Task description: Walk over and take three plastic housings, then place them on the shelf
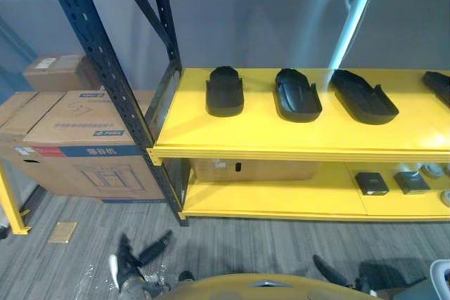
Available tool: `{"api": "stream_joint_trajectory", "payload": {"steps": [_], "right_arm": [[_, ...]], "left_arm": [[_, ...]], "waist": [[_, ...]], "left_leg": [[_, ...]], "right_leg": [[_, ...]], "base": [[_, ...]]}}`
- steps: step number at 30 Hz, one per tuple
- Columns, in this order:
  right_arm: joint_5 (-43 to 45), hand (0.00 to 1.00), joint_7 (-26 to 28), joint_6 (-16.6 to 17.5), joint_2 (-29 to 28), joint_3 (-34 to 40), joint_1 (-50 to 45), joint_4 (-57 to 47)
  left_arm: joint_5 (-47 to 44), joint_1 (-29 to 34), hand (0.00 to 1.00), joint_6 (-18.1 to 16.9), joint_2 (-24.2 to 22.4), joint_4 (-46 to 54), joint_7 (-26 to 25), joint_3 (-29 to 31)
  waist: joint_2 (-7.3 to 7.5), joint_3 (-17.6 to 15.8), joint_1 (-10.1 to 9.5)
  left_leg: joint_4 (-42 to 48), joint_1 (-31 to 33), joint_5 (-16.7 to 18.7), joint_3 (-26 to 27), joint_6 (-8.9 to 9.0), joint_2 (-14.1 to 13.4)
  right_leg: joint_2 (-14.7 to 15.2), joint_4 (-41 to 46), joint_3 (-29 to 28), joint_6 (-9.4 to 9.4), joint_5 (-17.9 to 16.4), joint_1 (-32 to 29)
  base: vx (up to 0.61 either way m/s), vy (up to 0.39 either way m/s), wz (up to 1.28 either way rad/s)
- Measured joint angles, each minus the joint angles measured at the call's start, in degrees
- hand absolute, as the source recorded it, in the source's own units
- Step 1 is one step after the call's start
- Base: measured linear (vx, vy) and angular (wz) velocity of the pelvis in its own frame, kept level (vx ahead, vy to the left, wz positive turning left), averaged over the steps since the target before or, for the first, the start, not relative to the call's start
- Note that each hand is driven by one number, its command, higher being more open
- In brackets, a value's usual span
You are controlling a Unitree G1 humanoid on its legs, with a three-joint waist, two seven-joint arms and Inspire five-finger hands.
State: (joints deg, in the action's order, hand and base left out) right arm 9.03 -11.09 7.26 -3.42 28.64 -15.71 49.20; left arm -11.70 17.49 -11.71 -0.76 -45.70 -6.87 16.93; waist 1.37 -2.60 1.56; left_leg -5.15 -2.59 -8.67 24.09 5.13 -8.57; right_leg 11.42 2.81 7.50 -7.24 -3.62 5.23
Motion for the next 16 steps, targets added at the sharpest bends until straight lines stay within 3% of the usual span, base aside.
{"api": "stream_joint_trajectory", "payload": {"steps": [3, 7, 13, 16], "right_arm": [[0.30, 1.00, 3.06, -1.46, 0.04, 2.70, 2.34, 2.30], [0.18, 1.00, 5.71, -1.38, 1.97, 3.50, 4.61, 4.97], [-1.04, 1.00, 8.22, -0.14, 5.06, 0.98, 8.47, 7.41], [0.18, 1.00, 9.14, -0.17, 5.51, -0.37, 9.82, 8.95]], "left_arm": [[-2.36, -2.66, 1.00, 2.37, 4.08, -3.86, 5.51, -0.36], [-8.36, -4.62, 1.00, 3.28, 5.88, -6.95, 9.61, -0.62], [-8.46, -7.12, 1.00, 3.31, 5.90, -11.87, 14.09, -4.81], [-8.47, -8.16, 1.00, 3.49, 5.88, -13.48, 14.78, -5.47]], "waist": [[1.13, -0.67, -0.42], [0.39, -0.81, -0.04], [-0.85, -1.24, 0.13], [-0.71, -1.39, 0.08]], "left_leg": [[-0.01, -0.28, 0.12, 0.49, -0.19, 0.41], [-0.03, -1.42, 0.59, 0.53, -0.24, 0.95], [-0.03, -1.97, 1.15, -0.42, -0.14, 0.99], [-0.02, -2.43, 1.60, -0.83, 0.24, 0.97]], "right_leg": [[0.41, -0.10, -0.52, 0.07, -0.09, 0.01], [0.50, -0.97, -1.34, 0.28, -0.17, 1.30], [0.33, -1.03, -1.29, 0.90, -0.49, 1.97], [0.22, -1.29, -1.02, 1.32, -0.42, 2.72]], "base": [[0.02, 0.035, -0.08], [0.03, 0.014, -0.05], [0.05, -0.010, 0.02], [0.06, -0.011, 0.04]]}}
